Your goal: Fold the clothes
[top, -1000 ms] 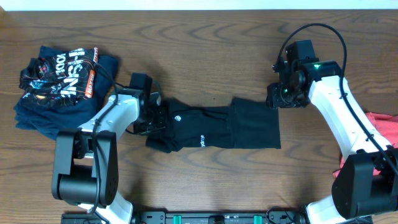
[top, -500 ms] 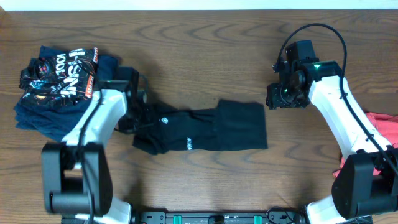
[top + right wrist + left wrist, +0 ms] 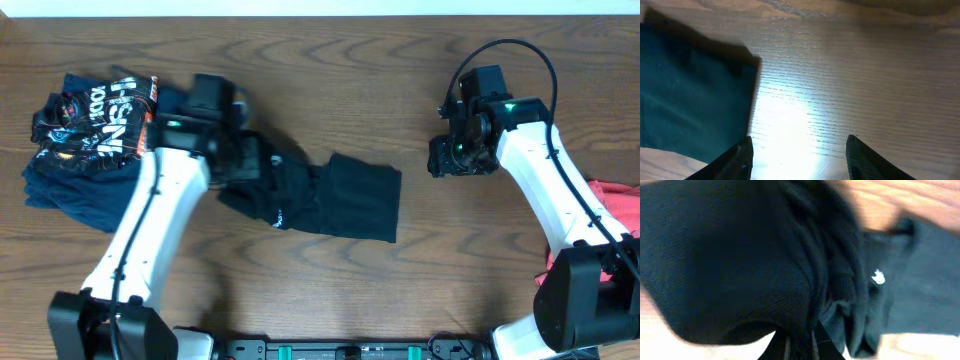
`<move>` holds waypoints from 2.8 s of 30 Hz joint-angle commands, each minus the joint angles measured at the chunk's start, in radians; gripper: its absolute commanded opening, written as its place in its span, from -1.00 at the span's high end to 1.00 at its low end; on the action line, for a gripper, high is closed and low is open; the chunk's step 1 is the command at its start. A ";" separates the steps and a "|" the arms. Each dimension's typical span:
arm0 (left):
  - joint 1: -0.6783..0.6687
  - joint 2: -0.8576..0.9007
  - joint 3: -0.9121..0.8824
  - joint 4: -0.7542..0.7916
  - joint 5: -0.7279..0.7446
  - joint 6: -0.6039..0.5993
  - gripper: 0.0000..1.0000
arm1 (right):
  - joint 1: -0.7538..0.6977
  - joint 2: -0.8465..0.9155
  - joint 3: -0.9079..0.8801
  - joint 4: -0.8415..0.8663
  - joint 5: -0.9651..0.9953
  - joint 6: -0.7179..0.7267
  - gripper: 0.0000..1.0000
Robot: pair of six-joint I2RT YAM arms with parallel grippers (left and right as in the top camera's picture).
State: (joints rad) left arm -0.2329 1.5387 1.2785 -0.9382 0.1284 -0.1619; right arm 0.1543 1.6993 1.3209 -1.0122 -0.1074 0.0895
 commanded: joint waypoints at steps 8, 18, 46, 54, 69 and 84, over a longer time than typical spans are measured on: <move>-0.369 0.098 0.019 0.153 0.001 -0.106 0.88 | -0.004 0.003 0.005 -0.017 0.006 -0.009 -0.15; -0.510 0.222 0.019 0.301 0.000 -0.128 0.83 | -0.004 0.003 0.006 -0.040 0.006 -0.009 -0.15; -0.278 -0.009 0.068 0.191 -0.137 -0.083 -0.06 | 0.014 0.004 0.005 0.043 -0.510 -0.279 -0.33; -0.271 0.204 0.064 0.200 -0.137 -0.082 -0.05 | 0.123 0.045 0.005 -0.007 -0.510 -0.323 -0.18; -0.224 0.533 0.064 0.372 -0.137 -0.076 -0.05 | 0.217 0.365 0.005 -0.023 -0.266 -0.243 0.09; -0.232 0.556 0.064 0.014 -0.137 -0.333 0.39 | 0.178 0.404 0.033 0.203 0.355 -0.127 -0.03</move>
State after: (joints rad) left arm -0.4641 2.0514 1.3731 -0.9070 0.0105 -0.4026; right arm 0.3683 2.0228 1.3621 -0.8494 -0.0895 -0.0586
